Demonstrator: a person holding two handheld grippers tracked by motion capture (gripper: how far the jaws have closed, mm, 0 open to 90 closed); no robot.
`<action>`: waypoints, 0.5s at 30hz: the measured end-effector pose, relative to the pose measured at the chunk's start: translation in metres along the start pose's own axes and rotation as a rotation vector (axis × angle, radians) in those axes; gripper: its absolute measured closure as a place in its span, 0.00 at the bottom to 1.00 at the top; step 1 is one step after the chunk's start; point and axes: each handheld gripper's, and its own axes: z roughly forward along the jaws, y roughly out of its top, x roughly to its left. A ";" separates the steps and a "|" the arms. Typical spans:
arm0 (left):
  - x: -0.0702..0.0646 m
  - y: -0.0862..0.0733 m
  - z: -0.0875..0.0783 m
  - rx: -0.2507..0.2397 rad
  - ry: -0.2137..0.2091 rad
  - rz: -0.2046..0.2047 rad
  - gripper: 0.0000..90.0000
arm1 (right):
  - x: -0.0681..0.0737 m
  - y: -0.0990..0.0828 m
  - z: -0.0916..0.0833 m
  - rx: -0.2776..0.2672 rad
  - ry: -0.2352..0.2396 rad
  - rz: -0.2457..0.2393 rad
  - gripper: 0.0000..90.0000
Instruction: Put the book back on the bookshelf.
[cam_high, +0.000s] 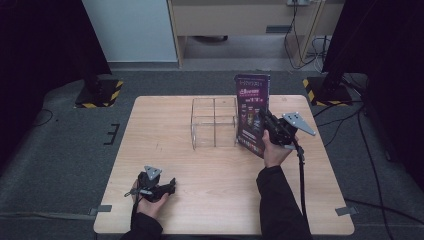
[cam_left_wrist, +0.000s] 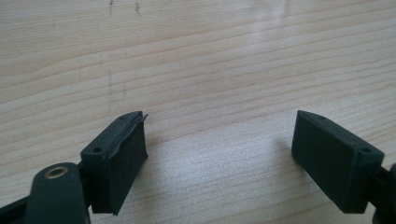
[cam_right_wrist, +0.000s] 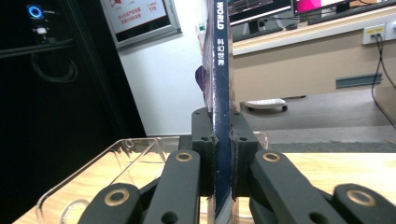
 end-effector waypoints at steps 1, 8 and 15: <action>0.000 0.000 0.000 0.000 0.000 0.000 0.19 | 0.001 -0.001 0.000 0.001 -0.001 -0.003 0.94; 0.000 0.000 0.000 0.000 0.000 0.000 0.19 | 0.000 -0.003 -0.004 0.028 0.011 -0.006 0.93; 0.000 0.000 0.000 0.000 0.001 0.000 0.19 | -0.004 0.000 -0.009 0.089 0.035 0.015 0.92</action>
